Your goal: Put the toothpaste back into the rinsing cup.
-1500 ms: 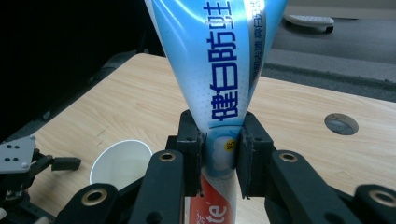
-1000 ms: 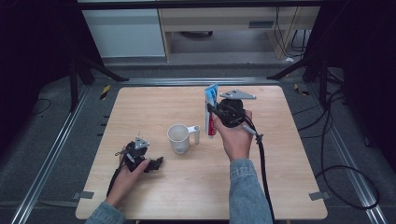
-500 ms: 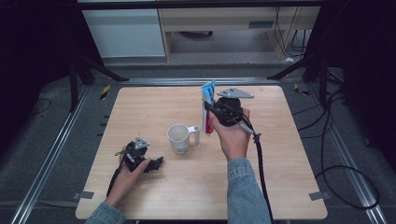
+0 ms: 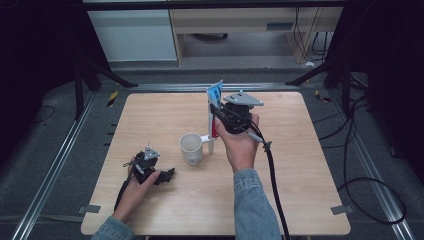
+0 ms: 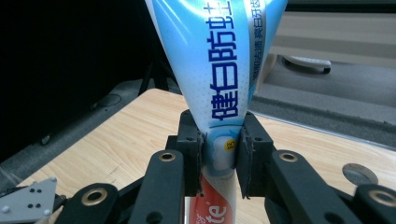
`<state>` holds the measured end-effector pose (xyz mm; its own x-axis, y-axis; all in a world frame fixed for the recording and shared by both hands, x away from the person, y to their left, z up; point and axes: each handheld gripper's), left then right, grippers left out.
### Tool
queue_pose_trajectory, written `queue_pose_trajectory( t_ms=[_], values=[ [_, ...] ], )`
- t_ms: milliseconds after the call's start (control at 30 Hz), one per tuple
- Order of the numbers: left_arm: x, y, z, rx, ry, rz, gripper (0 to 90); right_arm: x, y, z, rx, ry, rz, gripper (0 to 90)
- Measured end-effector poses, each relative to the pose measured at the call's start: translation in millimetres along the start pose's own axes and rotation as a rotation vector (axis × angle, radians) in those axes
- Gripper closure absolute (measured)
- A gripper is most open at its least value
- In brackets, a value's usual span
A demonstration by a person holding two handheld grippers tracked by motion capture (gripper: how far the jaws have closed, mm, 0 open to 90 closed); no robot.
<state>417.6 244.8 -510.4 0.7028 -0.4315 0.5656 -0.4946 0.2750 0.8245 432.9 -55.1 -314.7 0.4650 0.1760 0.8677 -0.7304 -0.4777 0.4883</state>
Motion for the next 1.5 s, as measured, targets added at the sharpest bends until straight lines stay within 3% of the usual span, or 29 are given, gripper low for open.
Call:
queue_pose_trajectory(
  t_ms=[700,1500],
  values=[
    [0.0,0.0,0.0,-0.001,0.001,0.001,0.0,-2.0,-9.0,-22.7,-0.038,-0.002,0.088,73.7],
    [0.0,0.1,0.0,0.0,0.0,-0.001,0.0,-1.3,-7.0,-35.7,-0.069,0.004,0.132,73.6]
  ],
)
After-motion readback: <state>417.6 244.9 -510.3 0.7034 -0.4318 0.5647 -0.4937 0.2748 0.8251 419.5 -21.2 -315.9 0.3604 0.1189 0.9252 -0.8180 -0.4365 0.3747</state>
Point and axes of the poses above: each handheld gripper's, and its own axes: y roughly backward along the jaws, x roughly out of its top, z roughly to its right, and after that the axes turned 11 degrees about -z, right-handed
